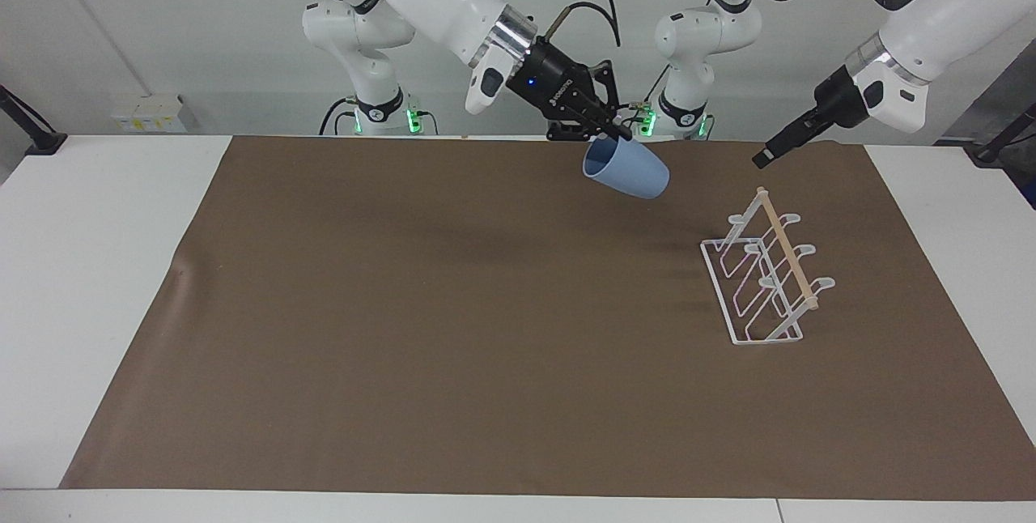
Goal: Hang cup on cup holder
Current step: 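Lift the blue cup with the right gripper and carry it toward the left gripper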
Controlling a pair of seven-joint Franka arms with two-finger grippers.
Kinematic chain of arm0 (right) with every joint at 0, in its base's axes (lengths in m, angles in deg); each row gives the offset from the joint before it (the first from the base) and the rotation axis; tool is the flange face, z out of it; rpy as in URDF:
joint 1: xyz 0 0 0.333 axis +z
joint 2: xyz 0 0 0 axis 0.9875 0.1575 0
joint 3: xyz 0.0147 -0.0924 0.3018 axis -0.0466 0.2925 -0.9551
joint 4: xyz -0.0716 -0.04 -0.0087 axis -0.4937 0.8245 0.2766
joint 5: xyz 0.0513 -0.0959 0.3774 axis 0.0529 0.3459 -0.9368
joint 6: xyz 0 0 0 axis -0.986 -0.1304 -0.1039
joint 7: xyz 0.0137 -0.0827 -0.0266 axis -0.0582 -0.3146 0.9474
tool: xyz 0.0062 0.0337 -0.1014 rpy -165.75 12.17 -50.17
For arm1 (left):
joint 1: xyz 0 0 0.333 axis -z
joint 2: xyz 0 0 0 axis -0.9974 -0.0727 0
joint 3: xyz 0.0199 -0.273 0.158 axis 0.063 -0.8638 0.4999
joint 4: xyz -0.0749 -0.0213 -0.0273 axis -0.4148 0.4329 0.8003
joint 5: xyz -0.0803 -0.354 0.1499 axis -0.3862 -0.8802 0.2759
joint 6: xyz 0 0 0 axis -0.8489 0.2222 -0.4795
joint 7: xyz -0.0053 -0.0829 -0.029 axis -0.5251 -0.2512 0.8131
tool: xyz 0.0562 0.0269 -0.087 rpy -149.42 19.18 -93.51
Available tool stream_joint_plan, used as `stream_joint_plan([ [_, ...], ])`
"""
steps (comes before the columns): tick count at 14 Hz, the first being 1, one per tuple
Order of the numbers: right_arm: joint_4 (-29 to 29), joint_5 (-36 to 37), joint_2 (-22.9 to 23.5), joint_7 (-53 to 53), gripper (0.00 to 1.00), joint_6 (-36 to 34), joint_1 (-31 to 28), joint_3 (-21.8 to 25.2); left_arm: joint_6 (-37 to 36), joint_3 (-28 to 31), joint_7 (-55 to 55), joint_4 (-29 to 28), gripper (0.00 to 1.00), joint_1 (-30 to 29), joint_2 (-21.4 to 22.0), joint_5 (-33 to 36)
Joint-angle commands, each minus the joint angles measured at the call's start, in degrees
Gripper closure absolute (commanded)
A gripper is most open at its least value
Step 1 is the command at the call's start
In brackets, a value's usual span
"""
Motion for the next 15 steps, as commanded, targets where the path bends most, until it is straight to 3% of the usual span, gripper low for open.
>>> stream_joint_plan([
  [1,-0.4,-5.8,-0.2,-4.1,1.00,2.5,1.8,-0.1,5.3,-0.3,17.2,-4.9,0.00,-1.8,2.9,-8.5],
  [4,-0.4,-7.2,0.2,-8.1,1.00,9.9,4.6,-0.1,10.3,-0.3,25.9,-7.4,0.00,-3.7,3.9,-17.8],
  [7,-0.4,-7.2,0.4,-8.8,1.00,11.2,5.4,-0.1,10.6,-0.3,30.0,-9.8,0.00,-5.5,5.4,-26.5],
  [15,-0.4,-7.2,0.2,-10.4,1.00,11.3,6.3,-0.1,10.5,-1.1,28.1,-9.8,0.00,-1.8,5.4,-30.6],
])
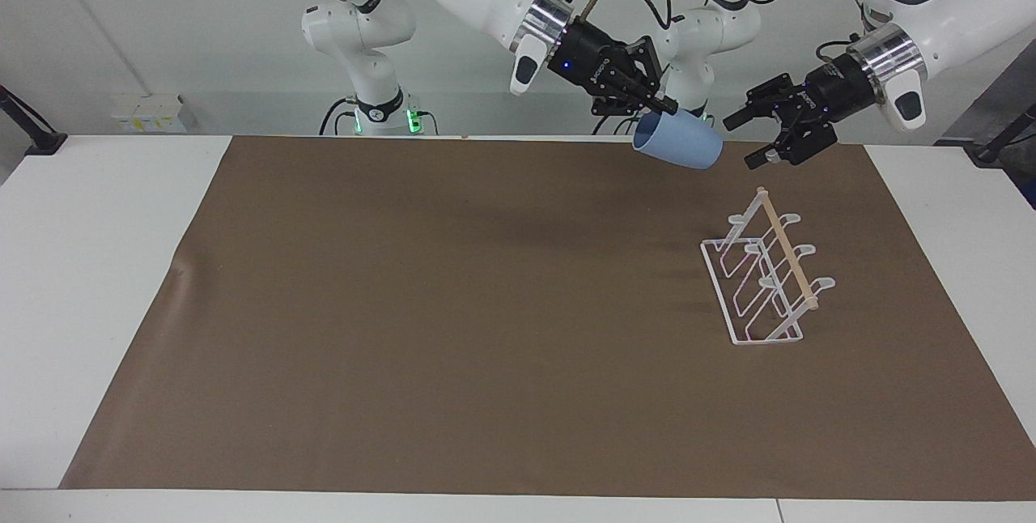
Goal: Hang cup on cup holder
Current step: 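Lift the blue cup with the right gripper and carry it toward the left gripper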
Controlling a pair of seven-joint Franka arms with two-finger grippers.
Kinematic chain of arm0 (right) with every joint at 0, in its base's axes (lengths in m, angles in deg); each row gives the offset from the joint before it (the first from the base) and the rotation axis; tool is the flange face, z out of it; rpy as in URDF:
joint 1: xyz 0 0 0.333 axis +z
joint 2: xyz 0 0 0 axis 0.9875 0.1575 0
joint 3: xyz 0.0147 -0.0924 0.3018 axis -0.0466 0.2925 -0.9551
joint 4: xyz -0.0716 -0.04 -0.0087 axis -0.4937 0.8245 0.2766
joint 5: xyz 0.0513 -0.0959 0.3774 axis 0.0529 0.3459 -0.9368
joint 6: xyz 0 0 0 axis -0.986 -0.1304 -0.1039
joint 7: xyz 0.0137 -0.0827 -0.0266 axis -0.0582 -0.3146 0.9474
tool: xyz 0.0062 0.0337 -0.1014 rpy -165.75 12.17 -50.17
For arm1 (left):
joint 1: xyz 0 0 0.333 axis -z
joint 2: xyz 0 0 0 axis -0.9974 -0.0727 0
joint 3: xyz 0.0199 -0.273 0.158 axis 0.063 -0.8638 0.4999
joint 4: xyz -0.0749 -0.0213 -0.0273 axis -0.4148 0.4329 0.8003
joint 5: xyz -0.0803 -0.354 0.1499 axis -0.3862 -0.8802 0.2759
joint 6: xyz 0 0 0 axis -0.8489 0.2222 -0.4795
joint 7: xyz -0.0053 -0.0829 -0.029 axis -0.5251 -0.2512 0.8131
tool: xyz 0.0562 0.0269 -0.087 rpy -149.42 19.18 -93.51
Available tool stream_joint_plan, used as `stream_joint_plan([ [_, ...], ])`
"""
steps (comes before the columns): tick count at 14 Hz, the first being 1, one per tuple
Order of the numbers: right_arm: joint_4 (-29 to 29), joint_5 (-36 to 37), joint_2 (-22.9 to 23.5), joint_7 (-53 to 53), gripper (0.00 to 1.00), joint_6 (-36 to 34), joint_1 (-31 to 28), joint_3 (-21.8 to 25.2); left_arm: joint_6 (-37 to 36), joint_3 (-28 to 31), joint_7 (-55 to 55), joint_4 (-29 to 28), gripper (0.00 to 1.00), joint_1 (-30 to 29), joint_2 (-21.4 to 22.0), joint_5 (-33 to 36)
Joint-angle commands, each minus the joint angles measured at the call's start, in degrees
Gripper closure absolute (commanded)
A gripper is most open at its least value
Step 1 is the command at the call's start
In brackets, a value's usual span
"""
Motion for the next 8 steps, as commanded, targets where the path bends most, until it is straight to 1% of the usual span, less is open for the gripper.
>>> stream_joint_plan([
  [1,-0.2,-1.7,-0.2,-1.2,1.00,1.1,0.3,-0.1,1.0,0.4,-0.7,-2.4,0.00,2.0,2.0,-1.3],
  [4,-0.2,-1.7,-0.2,-1.2,1.00,0.9,0.3,-0.1,1.2,0.4,-0.7,-2.5,0.00,3.6,2.0,-1.4],
  [8,-0.9,-1.7,0.0,-1.2,1.00,1.1,1.2,-0.1,2.0,0.5,-0.7,-4.2,0.00,5.6,2.9,-1.4],
])
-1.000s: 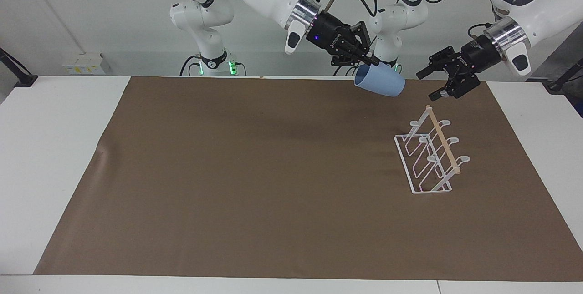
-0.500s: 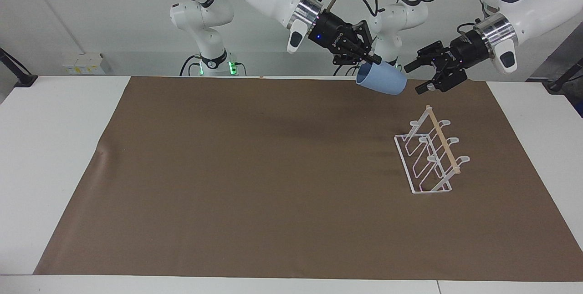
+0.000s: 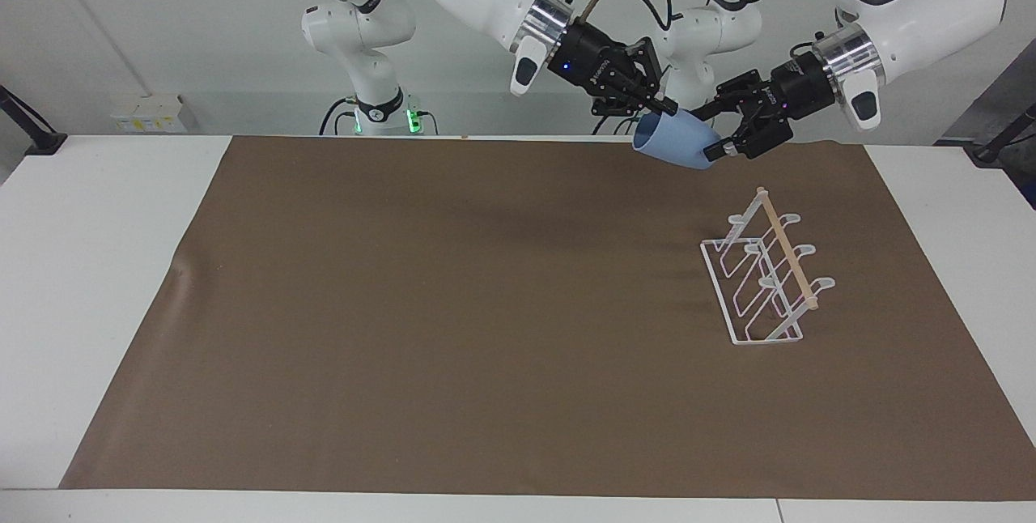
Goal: Hang cup on cup holder
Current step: 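Lift the blue cup with the right gripper and carry it toward the left gripper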
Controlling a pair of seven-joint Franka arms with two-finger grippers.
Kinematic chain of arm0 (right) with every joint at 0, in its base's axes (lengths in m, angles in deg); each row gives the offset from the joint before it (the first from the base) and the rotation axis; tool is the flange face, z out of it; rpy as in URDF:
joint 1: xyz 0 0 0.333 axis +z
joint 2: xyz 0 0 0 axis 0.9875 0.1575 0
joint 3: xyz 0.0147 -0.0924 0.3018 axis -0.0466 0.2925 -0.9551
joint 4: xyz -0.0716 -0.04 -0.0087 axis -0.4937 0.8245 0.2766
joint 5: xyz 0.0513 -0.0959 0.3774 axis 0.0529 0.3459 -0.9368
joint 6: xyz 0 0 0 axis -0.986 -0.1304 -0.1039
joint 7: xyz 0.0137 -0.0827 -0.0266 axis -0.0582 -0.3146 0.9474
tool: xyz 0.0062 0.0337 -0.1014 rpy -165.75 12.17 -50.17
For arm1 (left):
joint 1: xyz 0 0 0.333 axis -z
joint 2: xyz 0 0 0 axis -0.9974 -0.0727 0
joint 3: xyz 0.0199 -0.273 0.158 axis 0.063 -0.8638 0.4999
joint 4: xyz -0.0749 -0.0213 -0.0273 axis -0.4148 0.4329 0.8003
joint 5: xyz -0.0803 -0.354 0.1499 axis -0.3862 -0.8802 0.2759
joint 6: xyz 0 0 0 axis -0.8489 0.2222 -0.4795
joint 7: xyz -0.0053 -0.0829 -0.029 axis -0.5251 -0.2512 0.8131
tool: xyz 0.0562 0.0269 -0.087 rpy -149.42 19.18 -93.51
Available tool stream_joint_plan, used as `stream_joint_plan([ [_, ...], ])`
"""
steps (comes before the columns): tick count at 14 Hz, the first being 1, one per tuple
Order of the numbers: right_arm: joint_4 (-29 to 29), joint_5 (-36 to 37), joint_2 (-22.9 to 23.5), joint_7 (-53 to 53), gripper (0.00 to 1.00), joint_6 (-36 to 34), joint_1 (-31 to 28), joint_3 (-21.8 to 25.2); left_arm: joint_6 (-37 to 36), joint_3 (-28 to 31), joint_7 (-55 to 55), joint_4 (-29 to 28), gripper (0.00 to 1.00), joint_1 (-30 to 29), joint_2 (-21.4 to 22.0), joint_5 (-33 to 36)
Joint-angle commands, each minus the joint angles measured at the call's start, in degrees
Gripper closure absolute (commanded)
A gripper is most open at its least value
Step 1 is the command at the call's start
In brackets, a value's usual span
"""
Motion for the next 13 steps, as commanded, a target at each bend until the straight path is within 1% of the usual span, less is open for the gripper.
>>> stream_joint_plan([
  [1,-0.6,-1.7,0.1,-0.6,1.00,1.3,1.3,-0.1,2.4,0.7,-0.7,-4.0,0.00,1.4,2.9,-1.2],
  [9,-0.7,-1.7,0.1,-0.6,1.00,1.7,1.3,-0.1,2.5,0.8,-2.8,-4.2,0.00,0.6,3.0,-0.3],
  [13,-0.7,-1.7,0.1,-0.6,1.00,1.7,1.3,-0.1,3.7,0.9,-4.2,-4.8,0.00,0.5,3.0,-0.1],
])
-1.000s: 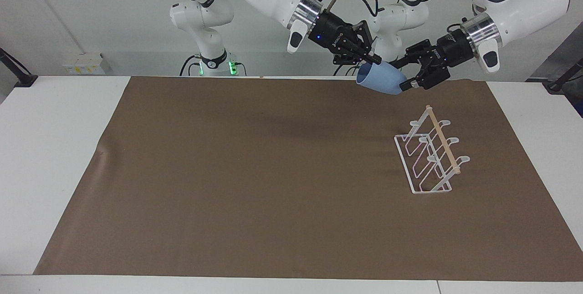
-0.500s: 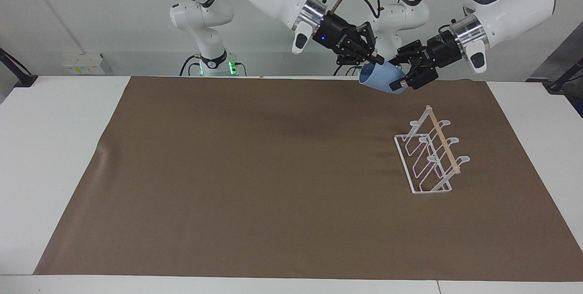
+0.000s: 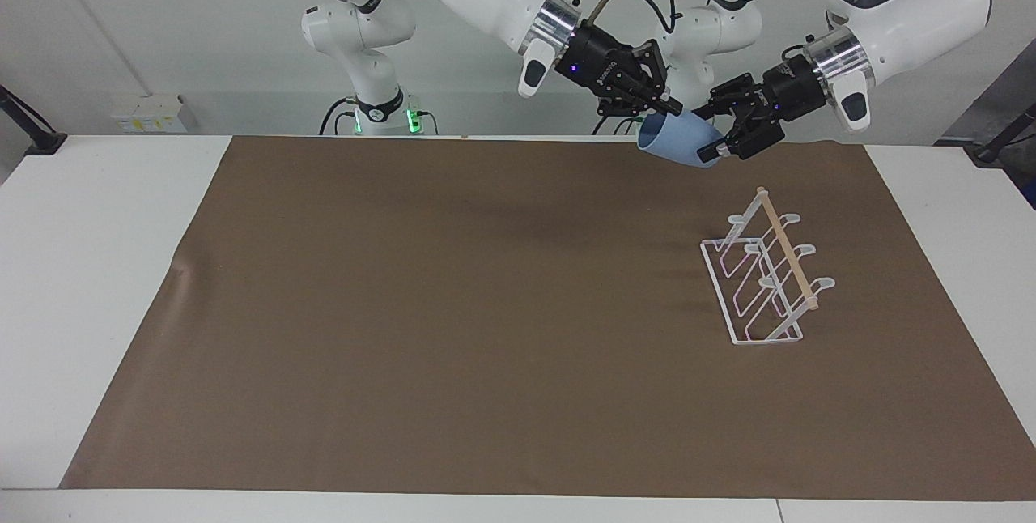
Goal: Hang cup on cup holder
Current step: 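Lift the blue cup with the right gripper and carry it toward the left gripper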
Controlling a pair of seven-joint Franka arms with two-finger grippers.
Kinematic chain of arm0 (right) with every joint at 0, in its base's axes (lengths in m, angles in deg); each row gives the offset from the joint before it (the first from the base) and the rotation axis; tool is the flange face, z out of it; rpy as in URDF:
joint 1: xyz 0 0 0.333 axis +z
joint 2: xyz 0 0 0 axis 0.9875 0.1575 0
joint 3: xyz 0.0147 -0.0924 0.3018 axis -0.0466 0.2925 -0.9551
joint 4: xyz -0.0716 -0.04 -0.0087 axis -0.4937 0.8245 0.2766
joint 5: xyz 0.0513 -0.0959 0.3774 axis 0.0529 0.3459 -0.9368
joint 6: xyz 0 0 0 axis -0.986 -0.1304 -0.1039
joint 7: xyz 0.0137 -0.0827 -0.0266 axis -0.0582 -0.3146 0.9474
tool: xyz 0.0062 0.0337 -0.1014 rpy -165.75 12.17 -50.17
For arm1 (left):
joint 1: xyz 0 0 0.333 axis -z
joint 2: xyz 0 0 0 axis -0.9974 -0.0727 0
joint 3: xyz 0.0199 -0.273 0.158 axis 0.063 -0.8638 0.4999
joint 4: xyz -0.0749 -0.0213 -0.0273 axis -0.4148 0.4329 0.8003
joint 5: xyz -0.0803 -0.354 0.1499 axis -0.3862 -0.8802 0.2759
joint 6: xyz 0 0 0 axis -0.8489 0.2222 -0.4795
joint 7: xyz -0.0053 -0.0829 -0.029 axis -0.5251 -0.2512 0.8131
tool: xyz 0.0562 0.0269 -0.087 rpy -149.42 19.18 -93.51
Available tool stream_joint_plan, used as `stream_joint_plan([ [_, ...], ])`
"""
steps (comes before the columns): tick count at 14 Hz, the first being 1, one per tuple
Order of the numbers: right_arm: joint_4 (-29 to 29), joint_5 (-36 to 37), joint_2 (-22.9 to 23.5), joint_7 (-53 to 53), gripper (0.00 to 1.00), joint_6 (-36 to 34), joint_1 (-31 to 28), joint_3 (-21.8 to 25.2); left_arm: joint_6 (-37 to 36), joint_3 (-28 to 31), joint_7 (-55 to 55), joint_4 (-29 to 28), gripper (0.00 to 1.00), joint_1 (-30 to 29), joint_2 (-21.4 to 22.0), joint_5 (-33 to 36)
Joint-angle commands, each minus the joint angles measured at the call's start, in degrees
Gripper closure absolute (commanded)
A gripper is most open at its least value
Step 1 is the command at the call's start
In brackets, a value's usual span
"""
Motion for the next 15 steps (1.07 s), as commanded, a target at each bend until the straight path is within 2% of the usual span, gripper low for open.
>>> stream_joint_plan([
  [1,-0.4,-1.7,-0.2,-0.6,1.00,1.4,0.1,-0.2,3.0,0.2,-1.7,-2.9,0.04,0.2,2.1,0.8],
  [2,-0.4,-1.7,-0.2,-0.6,1.00,1.4,0.1,-0.2,4.5,0.1,-1.5,-3.4,0.07,0.7,2.2,2.3],
  [5,-0.4,-1.7,-0.2,-0.6,1.00,1.4,0.0,-0.2,4.5,0.1,-1.5,-3.9,0.31,0.7,2.7,2.3],
  [6,-0.4,-1.7,-0.2,-0.6,1.00,1.4,0.1,-0.2,4.4,0.1,-1.5,-3.9,0.46,0.7,2.7,2.3],
  [7,-0.4,-1.7,-0.2,-0.6,1.00,1.4,0.1,-0.2,4.3,0.1,-1.5,-3.8,0.65,0.6,2.6,2.3],
  [10,-0.5,-1.7,-0.2,-0.7,1.00,1.4,0.1,-0.2,3.2,0.1,-1.5,-3.2,1.00,0.6,2.5,2.3],
  [12,-0.5,-1.7,-0.2,-1.3,1.00,1.2,0.0,-0.2,3.1,0.1,-1.6,-3.2,1.00,0.7,2.5,2.5],
  [13,-0.5,-1.7,-0.2,-1.7,0.89,1.2,0.0,-0.2,3.1,0.1,-1.5,-3.2,1.00,0.6,2.5,2.5],
  [14,-0.5,-1.7,-0.2,-2.5,0.66,1.2,0.0,-0.2,3.1,0.1,-1.5,-3.2,1.00,0.5,2.5,2.5],
  [15,-0.5,-1.7,-0.2,-4.1,0.49,1.2,-0.1,-0.1,3.1,0.1,-1.5,-3.2,1.00,0.5,2.5,2.6],
])
